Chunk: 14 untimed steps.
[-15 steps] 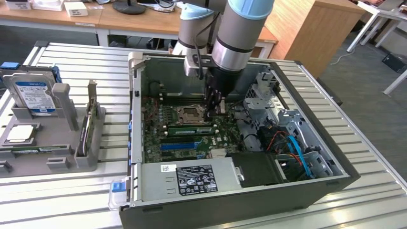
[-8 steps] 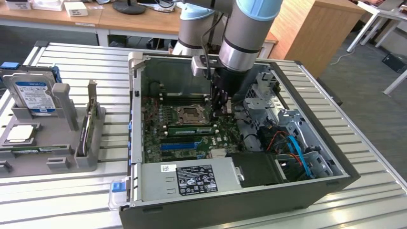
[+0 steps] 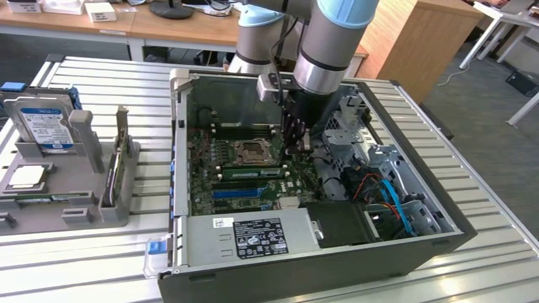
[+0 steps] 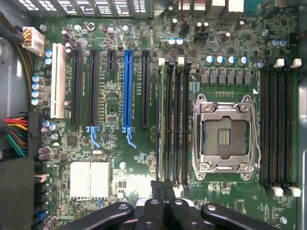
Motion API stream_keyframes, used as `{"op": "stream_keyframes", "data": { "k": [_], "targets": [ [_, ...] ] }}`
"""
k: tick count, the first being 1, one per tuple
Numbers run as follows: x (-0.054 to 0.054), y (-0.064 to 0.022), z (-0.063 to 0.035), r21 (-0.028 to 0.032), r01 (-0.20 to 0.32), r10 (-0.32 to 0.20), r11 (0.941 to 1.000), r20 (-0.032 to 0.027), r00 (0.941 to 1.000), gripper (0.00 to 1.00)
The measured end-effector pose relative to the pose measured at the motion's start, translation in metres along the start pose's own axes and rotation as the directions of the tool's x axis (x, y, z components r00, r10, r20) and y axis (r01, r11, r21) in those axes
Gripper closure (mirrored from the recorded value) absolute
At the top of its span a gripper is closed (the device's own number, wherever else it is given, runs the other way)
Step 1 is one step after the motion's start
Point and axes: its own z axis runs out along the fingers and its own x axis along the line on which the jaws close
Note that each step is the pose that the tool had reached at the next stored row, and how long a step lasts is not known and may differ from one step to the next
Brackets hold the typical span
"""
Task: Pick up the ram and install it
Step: 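Press down the ram until it locks into place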
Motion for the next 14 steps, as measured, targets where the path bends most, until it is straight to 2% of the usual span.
{"op": "stream_keyframes", "data": {
  "k": [14],
  "targets": [
    [0.0001, -0.0003, 0.0106, 0.0011, 0.0, 0.0, 1.0, -0.0004, 1.0, 0.89]
  ]
}}
